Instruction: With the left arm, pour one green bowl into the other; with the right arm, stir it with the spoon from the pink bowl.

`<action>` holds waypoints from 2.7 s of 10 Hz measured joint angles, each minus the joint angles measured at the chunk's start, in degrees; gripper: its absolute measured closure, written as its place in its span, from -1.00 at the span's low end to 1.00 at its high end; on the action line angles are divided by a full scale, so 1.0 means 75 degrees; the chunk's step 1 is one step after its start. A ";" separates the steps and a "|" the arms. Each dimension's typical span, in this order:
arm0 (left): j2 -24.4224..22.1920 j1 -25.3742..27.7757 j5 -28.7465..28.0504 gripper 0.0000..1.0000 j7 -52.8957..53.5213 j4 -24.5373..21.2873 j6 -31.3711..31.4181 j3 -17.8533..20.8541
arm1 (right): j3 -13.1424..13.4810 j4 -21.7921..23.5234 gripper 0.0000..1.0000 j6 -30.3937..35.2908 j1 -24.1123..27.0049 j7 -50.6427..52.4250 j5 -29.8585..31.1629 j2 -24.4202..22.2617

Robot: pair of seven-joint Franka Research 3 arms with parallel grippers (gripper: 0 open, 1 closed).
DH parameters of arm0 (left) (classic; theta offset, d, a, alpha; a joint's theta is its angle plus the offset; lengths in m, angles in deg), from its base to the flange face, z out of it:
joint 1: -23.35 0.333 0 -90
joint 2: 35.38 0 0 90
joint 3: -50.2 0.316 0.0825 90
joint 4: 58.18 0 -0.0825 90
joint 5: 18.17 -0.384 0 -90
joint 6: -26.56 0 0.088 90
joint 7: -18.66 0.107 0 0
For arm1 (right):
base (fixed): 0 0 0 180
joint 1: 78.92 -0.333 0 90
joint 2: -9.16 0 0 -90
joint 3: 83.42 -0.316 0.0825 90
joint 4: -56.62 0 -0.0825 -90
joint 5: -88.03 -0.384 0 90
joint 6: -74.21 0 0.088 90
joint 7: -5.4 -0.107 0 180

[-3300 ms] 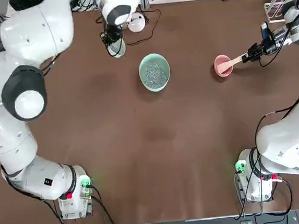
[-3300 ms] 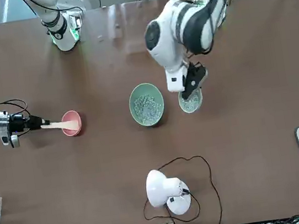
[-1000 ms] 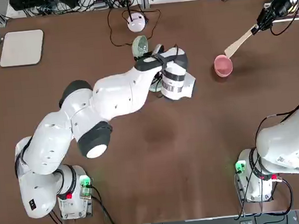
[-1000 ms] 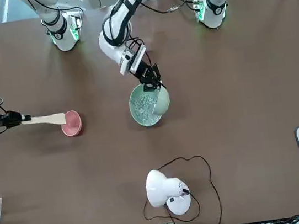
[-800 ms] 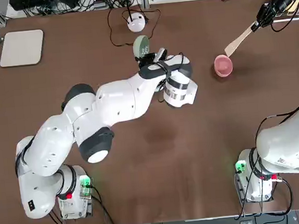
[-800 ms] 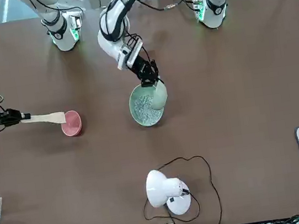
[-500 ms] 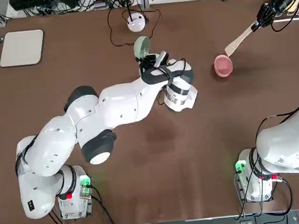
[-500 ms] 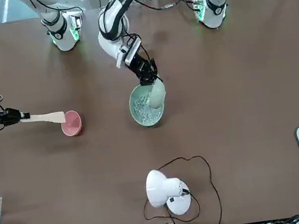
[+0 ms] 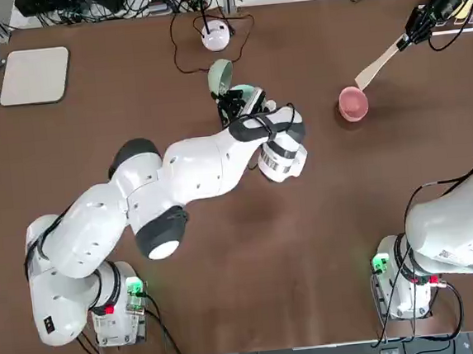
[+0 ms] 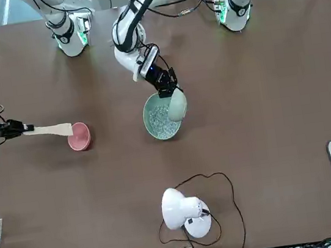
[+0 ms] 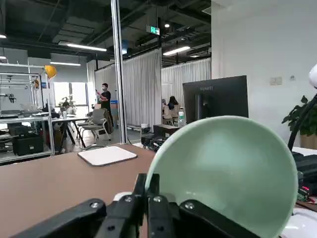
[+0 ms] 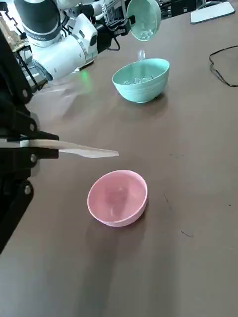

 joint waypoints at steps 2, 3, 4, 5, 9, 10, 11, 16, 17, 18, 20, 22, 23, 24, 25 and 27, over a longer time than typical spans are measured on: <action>0.0157 -0.0022 -0.0176 0.91 0.0181 -0.0013 -0.0260 -0.0001 | -0.0003 0.0008 0.89 -0.0023 -0.0001 -0.0001 0.0001 0.0000; 0.0262 -0.0021 -0.0244 0.91 0.0327 -0.0015 -0.0439 0.0005 | -0.0004 0.0009 0.89 -0.0024 -0.0001 -0.0002 0.0002 0.0000; 0.0310 -0.0020 -0.0426 0.91 0.0497 -0.0016 -0.0619 0.0021 | -0.0006 0.0009 0.89 -0.0023 -0.0002 -0.0002 0.0002 0.0000; 0.0310 -0.0019 -0.0645 0.91 0.0693 -0.0002 -0.0721 0.0035 | -0.0008 0.0009 0.89 -0.0021 -0.0003 -0.0002 0.0002 0.0000; 0.0272 -0.0022 -0.0902 0.91 0.0952 0.0065 -0.0952 0.0049 | -0.0027 -0.0016 0.89 -0.0007 -0.0200 -0.0885 0.0002 -0.0304; 0.0266 -0.0028 -0.0955 0.91 0.1075 0.0067 -0.1210 0.0051 | -0.0034 -0.0023 0.89 -0.0007 -0.0345 -0.1321 0.0011 -0.0501; 0.0251 -0.0057 -0.0999 0.91 0.1217 0.0082 -0.1340 0.0053 | -0.0040 -0.0027 0.89 -0.0013 -0.0509 -0.1796 0.0051 -0.0711; -0.0189 0.0290 0.0688 0.91 0.0649 0.0233 -0.0487 -0.0234 | -0.0050 -0.0032 0.89 -0.0052 -0.1035 -0.3383 0.0262 -0.1397; -0.0428 0.0606 0.1100 0.91 0.0609 0.0270 -0.0013 -0.0253 | -0.0053 -0.0033 0.89 -0.0112 -0.1176 -0.3758 0.0294 -0.1495; -0.0780 0.0935 0.1389 0.91 0.0614 0.0288 0.0357 -0.0269 | -0.0057 -0.0033 0.89 -0.0223 -0.1383 -0.4161 0.0351 -0.1583; -0.1349 0.1508 0.1647 0.91 0.0642 0.0285 0.0690 -0.0339 | -0.0065 -0.0033 0.89 -0.0407 -0.1848 -0.4960 0.0389 -0.1733; -0.1766 0.1967 0.2073 0.91 0.0663 0.0127 0.0888 -0.0509 | -0.0073 -0.0033 0.89 -0.0594 -0.2356 -0.5778 0.0396 -0.1847; -0.2183 0.2226 0.2354 0.91 0.0670 -0.0197 0.1201 -0.0718 | -0.0077 -0.0033 0.89 -0.0661 -0.2604 -0.6171 0.0401 -0.1896; -0.2797 0.2536 0.2733 0.91 0.0677 -0.0736 0.1599 -0.0933 | -0.0081 -0.0034 0.89 -0.0689 -0.2815 -0.6471 0.0408 -0.1934; -0.3464 0.2884 0.2996 0.91 0.0689 -0.1408 0.2018 -0.1061 | -0.0086 -0.0034 0.89 -0.0696 -0.3016 -0.6755 0.0461 -0.1985; -0.4498 0.3665 0.3526 0.91 0.1266 -0.2571 0.2831 -0.1120 | -0.0099 -0.0034 0.89 -0.0818 -0.3505 -0.7608 0.0627 -0.2110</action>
